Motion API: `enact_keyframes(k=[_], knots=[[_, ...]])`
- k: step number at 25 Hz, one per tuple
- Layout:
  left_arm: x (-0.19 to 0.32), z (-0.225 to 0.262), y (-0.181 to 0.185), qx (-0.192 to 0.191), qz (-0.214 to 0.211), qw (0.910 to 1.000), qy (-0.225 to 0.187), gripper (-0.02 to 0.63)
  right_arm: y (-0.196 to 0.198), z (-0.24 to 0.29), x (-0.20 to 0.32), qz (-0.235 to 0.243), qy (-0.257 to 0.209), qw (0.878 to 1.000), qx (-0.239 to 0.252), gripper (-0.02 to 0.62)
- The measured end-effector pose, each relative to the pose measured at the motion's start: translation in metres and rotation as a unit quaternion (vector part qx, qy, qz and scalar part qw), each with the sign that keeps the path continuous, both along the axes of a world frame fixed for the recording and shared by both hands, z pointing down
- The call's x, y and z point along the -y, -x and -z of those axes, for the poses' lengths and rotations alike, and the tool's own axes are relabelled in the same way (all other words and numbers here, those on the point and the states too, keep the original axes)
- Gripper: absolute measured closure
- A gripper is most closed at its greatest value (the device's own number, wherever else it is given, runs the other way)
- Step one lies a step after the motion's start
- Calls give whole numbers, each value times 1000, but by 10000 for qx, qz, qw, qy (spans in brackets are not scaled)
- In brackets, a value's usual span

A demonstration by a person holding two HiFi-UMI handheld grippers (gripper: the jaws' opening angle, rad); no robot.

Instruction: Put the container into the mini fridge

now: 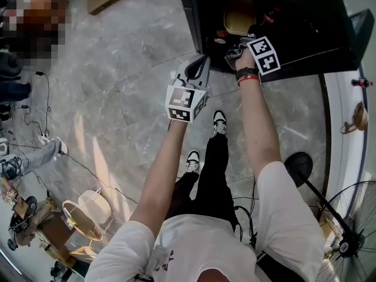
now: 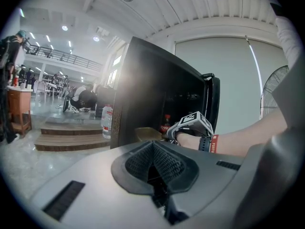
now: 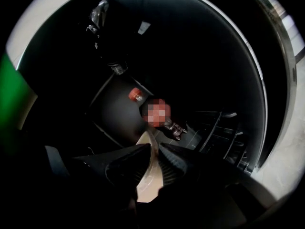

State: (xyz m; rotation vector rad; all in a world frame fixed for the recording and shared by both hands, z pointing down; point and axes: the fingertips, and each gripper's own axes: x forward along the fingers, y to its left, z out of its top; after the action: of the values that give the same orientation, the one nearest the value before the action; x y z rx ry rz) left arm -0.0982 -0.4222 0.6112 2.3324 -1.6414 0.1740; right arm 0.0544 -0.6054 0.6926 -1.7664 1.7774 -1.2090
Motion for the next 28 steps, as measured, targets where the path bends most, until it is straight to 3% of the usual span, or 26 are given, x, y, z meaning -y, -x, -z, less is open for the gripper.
enact_keyframes(k=[10, 13, 15, 28], knots=[[-1, -10, 2, -76, 33, 9999, 86, 588, -5, -21, 8, -397, 264, 9984, 309, 532], [-1, -14, 3, -39, 21, 9999, 108, 588, -2, -20, 10, -237, 164, 9992, 260, 514], [-1, -12, 4, -64, 51, 9999, 128, 588, 1, -17, 10, -55, 94, 9995, 295, 408], [-9, 5, 3, -58, 23, 9997, 226, 588, 0, 11, -23, 629, 28, 9963, -581, 402]])
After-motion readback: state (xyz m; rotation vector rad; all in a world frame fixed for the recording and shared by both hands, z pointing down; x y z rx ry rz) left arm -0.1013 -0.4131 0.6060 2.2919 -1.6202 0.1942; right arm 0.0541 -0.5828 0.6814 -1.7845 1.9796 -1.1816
